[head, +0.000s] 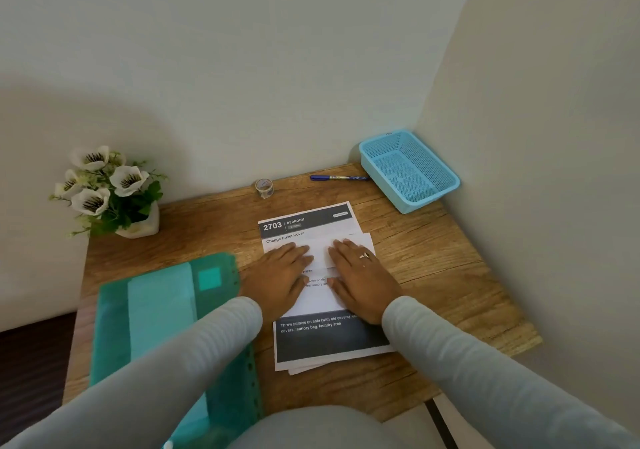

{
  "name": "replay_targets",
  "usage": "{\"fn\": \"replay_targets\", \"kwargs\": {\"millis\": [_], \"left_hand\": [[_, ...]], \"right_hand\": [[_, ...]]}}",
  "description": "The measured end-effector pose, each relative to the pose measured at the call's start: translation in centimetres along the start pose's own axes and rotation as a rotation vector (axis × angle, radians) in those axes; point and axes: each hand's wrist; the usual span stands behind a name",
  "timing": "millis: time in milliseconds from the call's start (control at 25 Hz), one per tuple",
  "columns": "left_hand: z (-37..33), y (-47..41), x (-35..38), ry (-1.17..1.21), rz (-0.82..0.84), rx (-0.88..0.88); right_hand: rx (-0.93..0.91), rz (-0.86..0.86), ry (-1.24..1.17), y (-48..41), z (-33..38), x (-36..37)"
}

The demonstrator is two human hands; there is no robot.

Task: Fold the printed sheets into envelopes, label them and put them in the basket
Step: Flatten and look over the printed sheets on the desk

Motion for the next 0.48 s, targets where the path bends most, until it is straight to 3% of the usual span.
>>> {"fn": "replay_targets", "kwargs": {"millis": [240, 480], "left_hand": [[-1.4, -1.0, 0.6, -0.124, 0.035, 0.017], [1.3, -1.3, 0.3, -0.167, 0.068, -0.186]], "right_hand": [[0.098, 0.01, 0.015, -1.0, 1.5, 2.1], [0.082, 0.009, 0.004, -1.3, 0.9, 2.9]]}}
Point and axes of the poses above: each hand's wrist, its own y-axis away from the middle knuckle, its own x-axis out of the palm, z = x × y, and after that the axes turned 2 degrees about y, right-handed
